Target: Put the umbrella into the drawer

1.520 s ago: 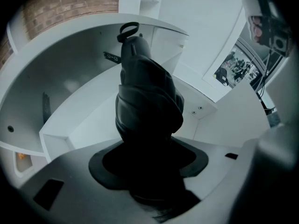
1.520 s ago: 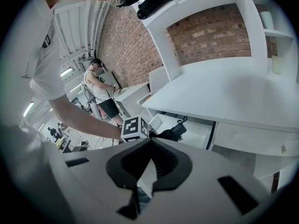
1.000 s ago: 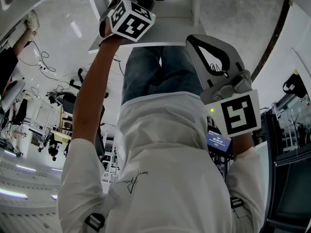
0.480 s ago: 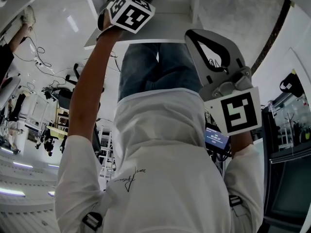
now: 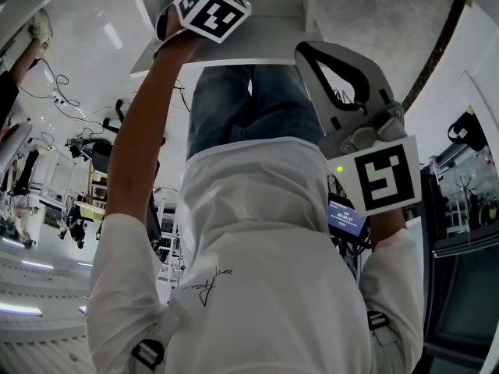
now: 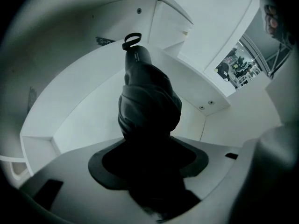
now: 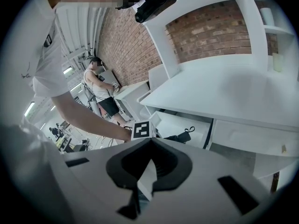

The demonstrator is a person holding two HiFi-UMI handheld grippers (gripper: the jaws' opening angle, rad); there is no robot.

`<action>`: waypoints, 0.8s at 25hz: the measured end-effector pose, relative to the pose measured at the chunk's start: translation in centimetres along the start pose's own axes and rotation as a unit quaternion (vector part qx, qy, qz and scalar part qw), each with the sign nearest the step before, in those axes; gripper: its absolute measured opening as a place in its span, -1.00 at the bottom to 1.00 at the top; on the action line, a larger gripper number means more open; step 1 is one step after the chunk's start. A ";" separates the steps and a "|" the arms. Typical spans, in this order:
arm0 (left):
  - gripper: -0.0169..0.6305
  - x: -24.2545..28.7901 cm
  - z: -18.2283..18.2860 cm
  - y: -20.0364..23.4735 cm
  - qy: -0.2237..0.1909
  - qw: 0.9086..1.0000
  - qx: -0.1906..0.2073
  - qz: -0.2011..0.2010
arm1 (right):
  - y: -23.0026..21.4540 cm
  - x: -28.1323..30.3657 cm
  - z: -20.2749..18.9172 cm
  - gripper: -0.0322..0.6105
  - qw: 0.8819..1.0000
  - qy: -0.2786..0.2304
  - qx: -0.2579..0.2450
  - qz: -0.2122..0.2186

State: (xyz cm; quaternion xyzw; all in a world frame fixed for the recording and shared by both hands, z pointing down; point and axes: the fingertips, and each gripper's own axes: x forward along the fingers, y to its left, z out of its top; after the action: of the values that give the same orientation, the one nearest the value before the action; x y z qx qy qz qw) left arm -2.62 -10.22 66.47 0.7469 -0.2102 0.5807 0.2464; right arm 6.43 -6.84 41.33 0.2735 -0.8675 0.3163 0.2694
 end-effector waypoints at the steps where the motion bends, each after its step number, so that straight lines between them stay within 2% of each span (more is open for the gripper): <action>1: -0.16 0.0 0.0 0.0 0.001 1.000 0.000 0.001 | 0.1 0.0 0.1 -0.82 1.000 -0.001 0.001 0.000; 20: -0.15 1.9 -0.4 -0.4 0.028 0.999 0.020 0.002 | 0.4 -0.4 -0.2 -0.82 1.000 -0.005 0.005 -0.005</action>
State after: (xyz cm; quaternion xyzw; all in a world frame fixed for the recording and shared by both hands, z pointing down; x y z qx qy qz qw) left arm -2.29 -9.70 68.31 0.7347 -0.1928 0.6062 0.2357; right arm 6.49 -6.30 41.08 0.2808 -0.8658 0.3180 0.2654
